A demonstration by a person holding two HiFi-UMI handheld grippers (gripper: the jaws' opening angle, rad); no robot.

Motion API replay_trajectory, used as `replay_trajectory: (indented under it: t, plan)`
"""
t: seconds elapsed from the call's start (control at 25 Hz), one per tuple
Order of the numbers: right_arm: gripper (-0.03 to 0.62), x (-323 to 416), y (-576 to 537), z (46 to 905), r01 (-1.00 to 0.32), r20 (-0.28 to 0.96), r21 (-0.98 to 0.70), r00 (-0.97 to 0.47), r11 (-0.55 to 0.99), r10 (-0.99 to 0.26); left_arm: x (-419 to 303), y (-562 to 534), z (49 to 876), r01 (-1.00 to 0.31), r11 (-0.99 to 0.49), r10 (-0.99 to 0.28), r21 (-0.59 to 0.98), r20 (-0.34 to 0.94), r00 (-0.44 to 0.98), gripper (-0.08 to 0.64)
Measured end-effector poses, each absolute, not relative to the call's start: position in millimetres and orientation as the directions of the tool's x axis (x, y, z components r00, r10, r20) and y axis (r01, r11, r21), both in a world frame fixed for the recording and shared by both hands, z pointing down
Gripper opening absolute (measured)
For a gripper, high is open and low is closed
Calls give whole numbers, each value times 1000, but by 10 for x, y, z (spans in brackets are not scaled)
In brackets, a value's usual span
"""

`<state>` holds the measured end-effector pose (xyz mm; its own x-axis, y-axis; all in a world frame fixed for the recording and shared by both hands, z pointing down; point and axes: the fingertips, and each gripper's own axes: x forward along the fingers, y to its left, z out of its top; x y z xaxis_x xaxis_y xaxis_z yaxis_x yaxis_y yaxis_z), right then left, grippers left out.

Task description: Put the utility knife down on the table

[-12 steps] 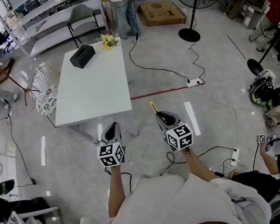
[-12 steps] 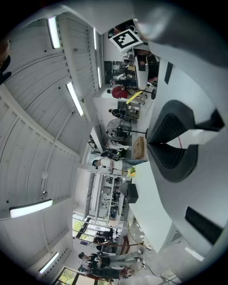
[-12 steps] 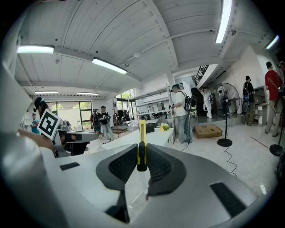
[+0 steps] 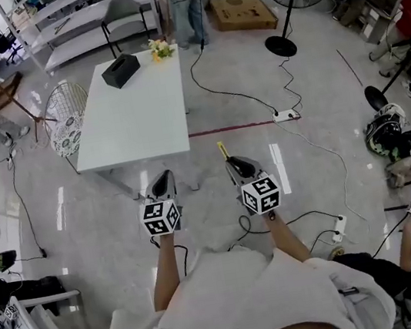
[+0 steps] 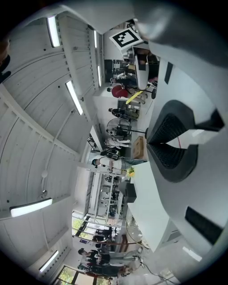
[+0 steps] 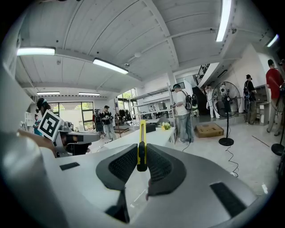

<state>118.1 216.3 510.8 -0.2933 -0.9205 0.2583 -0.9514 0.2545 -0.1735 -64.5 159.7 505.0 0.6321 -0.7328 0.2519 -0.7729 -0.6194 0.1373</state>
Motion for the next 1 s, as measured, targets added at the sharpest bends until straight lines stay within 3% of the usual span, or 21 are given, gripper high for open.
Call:
replay_trajectory:
  t: [1.0]
  plan:
    - [80,1442,2324,5334,-926,278,-230,-357,299,-891,-158,1878,5227,-784,-606,-735,133,283,616,20]
